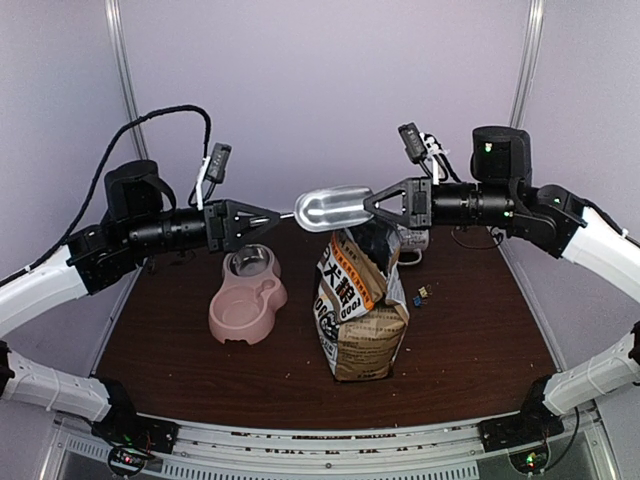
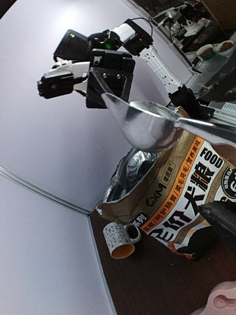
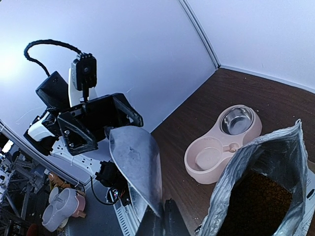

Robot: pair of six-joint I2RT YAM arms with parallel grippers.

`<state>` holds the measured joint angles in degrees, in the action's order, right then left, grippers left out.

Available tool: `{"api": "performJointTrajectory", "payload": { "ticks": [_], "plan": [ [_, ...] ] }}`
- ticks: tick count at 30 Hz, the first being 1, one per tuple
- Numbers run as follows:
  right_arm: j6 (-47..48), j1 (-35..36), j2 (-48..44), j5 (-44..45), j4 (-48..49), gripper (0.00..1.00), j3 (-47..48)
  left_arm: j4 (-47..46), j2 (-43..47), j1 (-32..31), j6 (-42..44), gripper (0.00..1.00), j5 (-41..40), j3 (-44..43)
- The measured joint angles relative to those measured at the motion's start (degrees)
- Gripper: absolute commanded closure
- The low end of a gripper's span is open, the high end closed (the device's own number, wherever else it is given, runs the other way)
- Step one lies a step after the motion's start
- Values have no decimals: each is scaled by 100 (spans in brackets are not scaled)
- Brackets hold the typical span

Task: Serve the pet food
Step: Pass from the right arm to the left

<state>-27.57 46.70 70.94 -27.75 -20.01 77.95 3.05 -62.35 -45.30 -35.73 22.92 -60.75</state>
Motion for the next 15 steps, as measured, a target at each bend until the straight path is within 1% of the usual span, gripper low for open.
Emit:
{"api": "performJointTrajectory", "payload": {
  "ticks": [2, 4, 7, 10, 13, 15],
  "plan": [
    [-15, -2, 79, -101, 52, 100, 13, -20, -133, 0, -17, 50, 245, -2],
    [-44, 0, 157, -184, 94, 100, 20, -63, -243, 0, -68, 56, 448, -2],
    [-87, 0, 245, -247, 122, 100, 22, -149, -334, 0, -109, 61, 684, -2],
    [-92, 0, 282, -291, 118, 100, 24, -219, -345, 0, -120, 62, 839, -4],
    [-90, -2, 282, -313, 105, 100, 59, -293, -345, 0, -127, 70, 942, -4],
    [-90, 0, 282, -323, 92, 100, 76, -310, -345, 0, -142, 71, 977, -4]
  ]
}}
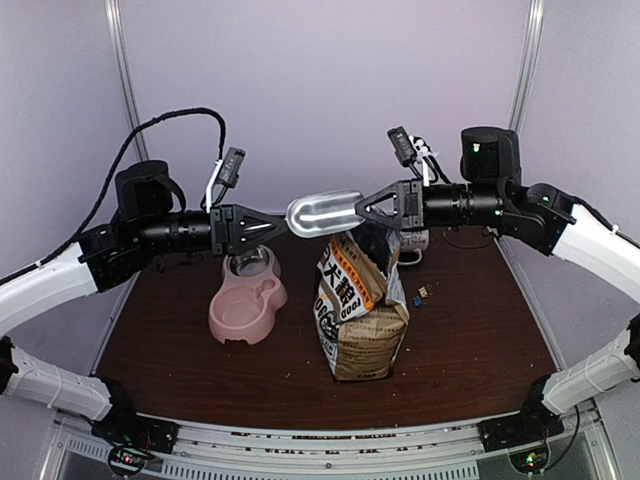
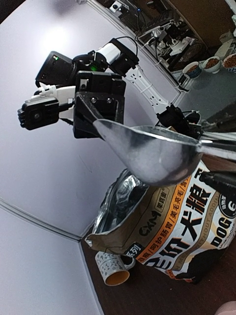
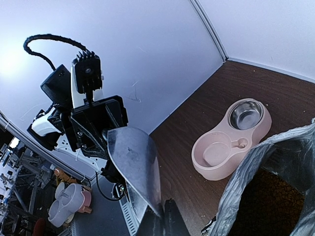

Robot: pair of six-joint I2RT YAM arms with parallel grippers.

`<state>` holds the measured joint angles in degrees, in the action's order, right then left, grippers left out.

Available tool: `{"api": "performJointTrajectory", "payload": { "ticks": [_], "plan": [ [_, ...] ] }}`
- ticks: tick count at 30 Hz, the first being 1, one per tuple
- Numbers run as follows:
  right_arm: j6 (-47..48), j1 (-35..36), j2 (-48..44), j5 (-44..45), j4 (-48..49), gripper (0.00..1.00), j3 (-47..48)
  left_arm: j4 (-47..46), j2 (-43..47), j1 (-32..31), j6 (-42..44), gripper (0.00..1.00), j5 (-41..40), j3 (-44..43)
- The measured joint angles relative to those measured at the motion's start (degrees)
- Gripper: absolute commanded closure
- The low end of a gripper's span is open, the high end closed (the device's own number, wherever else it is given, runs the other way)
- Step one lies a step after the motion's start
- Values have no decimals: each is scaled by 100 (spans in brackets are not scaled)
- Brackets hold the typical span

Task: Serve the pet food
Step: Pass from the right arm to the left

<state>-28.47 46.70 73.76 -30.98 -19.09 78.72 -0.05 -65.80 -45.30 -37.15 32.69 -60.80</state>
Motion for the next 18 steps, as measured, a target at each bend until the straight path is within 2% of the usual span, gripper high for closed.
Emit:
{"api": "performJointTrajectory", "payload": {
  "ticks": [9, 18],
  "plan": [
    [13, 0, 24, -13, -129, 100, 90, -101, -7, 11, -35, 63, 144, 0],
    [4, 0, 136, -122, -192, 100, 173, -160, -7, 22, -52, 83, 164, 0]
  ]
}}
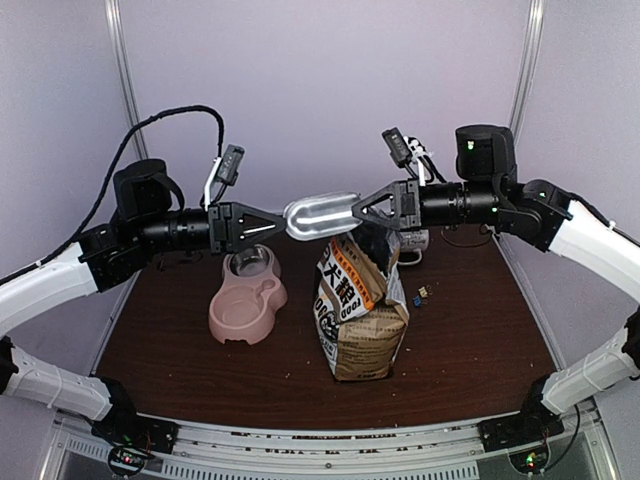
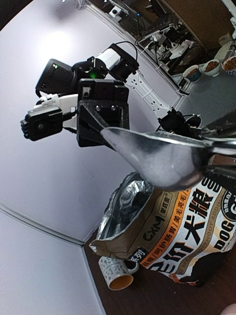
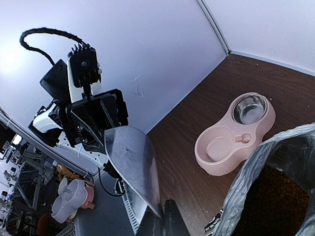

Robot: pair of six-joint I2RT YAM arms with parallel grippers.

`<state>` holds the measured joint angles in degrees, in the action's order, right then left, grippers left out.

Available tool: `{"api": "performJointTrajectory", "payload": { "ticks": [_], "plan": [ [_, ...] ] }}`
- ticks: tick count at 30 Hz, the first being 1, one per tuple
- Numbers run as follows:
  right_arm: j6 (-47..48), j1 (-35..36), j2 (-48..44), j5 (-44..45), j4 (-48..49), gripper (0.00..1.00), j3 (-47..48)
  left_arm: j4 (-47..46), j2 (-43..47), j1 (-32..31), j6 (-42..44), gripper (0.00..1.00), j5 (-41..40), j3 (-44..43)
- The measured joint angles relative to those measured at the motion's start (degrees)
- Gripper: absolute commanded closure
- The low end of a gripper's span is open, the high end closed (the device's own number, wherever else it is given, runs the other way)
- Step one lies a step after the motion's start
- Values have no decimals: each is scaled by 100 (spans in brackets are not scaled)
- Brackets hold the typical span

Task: Serve the pet food
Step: Pass from the right arm to the left

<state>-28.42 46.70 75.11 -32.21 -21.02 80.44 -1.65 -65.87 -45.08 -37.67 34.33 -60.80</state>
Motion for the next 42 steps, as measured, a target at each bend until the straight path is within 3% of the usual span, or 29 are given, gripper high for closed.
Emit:
{"api": "performJointTrajectory", "payload": {
  "ticks": [14, 15, 19, 21, 26, 35, 42],
  "plan": [
    [-28, -17, 55, -57, -92, 100, 70, -87, 33, 9, 20, 100, 66, 2],
    [-28, -17, 55, -57, -96, 96, 70, -83, 35, 9, 20, 100, 66, 4],
    [-15, -17, 57, 13, -136, 60, 72, -81, 42, 9, 17, 100, 17, 4],
    [4, -20, 66, 105, -212, 47, 81, -46, 81, 9, 15, 100, -94, 22],
    [284, -42, 66, 686, -715, 32, 225, 262, 363, 48, 26, 100, -632, 39],
    [831, -48, 151, 2660, -2197, 31, 822, 758, 595, 568, -42, 100, -1056, 39],
    [953, -46, 656, 3501, -2905, 48, 1012, 1222, 455, 649, -13, 100, -1008, -72]
  ]
}}
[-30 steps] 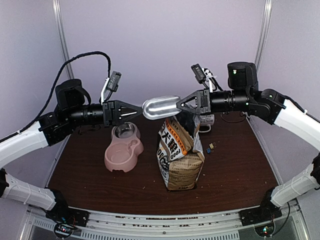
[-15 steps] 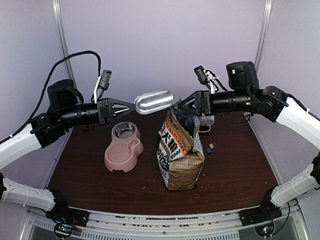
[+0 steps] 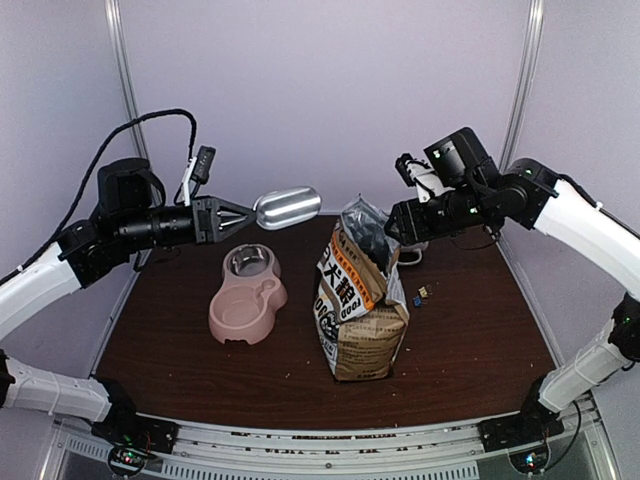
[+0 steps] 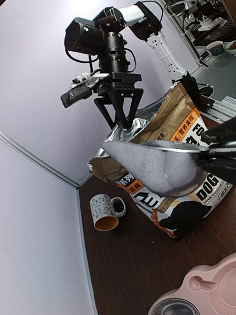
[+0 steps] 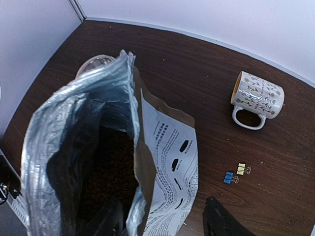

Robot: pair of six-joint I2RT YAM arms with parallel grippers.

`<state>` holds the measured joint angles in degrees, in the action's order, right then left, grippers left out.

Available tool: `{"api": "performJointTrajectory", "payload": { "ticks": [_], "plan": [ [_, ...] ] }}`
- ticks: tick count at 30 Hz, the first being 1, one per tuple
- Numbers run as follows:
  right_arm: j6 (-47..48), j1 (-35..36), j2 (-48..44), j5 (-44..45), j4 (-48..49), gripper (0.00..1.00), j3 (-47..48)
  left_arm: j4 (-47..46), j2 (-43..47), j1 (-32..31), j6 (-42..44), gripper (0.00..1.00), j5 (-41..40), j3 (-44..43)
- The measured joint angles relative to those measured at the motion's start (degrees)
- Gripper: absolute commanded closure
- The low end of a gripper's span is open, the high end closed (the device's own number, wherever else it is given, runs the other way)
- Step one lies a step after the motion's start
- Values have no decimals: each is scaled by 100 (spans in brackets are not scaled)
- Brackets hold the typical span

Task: Serve the pet food
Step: Pass from the right arm to the left, then insert the spatula into the pet food bag.

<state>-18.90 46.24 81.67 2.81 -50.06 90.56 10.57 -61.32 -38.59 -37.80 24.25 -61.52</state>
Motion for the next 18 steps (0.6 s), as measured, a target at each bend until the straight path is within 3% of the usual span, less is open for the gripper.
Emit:
{"api": "performJointTrajectory", "payload": {
  "ticks": [5, 13, 18],
  "plan": [
    [70, 2, 256, 249, -249, 58, 133, 240, -76, 0, 107, 100, 17, -131],
    [170, 138, 599, 365, -387, 100, 544, 804, -313, 2, 474, 100, 184, -662],
    [267, 358, 837, 345, -511, 100, 872, 1381, -531, 2, 911, 100, 289, -1303]
  ]
}}
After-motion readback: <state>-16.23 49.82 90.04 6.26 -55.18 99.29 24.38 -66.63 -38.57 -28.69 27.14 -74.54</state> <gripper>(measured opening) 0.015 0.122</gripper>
